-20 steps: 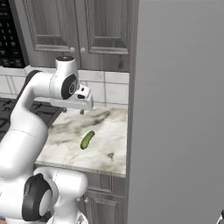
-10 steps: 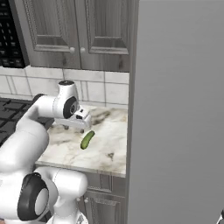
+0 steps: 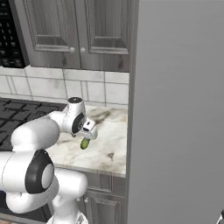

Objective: Place the cucumber in the correct fridge rack based on whether it is a fruit or vegetable. Finally, close the fridge door.

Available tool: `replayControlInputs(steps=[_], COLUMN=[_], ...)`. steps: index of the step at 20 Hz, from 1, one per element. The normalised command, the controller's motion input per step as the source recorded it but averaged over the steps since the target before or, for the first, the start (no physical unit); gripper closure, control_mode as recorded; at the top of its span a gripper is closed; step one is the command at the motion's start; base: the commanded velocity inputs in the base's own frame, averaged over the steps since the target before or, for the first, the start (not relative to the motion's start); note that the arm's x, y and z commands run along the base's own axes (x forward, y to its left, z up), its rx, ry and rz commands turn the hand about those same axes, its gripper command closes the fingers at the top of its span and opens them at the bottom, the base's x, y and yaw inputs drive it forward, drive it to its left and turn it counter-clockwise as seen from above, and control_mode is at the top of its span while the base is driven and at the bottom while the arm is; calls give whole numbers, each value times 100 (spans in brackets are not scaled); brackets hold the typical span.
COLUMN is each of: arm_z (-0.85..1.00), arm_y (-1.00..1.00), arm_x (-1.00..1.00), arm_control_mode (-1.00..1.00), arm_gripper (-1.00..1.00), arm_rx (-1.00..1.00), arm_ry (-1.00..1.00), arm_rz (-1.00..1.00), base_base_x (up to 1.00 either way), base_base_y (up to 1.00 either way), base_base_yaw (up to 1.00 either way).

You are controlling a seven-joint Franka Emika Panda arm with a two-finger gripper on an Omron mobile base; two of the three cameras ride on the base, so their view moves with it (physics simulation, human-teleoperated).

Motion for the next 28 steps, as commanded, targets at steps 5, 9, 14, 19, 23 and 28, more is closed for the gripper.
replayControlInputs(steps=[5, 9, 14, 19, 23, 28], arm_z=[-54, -49, -42, -10, 24, 94], arm_y=[0, 0, 0, 0, 3, 0], arm_x=[52, 20, 4, -2, -28, -75], arm_control_mode=[-100, -100, -100, -100, -100, -100], arm_gripper=[-100, -100, 100, 100, 100, 100], arm_rx=[0, 0, 0, 0, 0, 0], arm_ry=[0, 0, 0, -6, -19, -22], arm_rz=[0, 0, 0, 0, 0, 2], base_base_x=[0, 0, 0, 0, 0, 0], base_base_y=[0, 0, 0, 0, 0, 0], base_base_yaw=[0, 0, 0, 0, 0, 0])
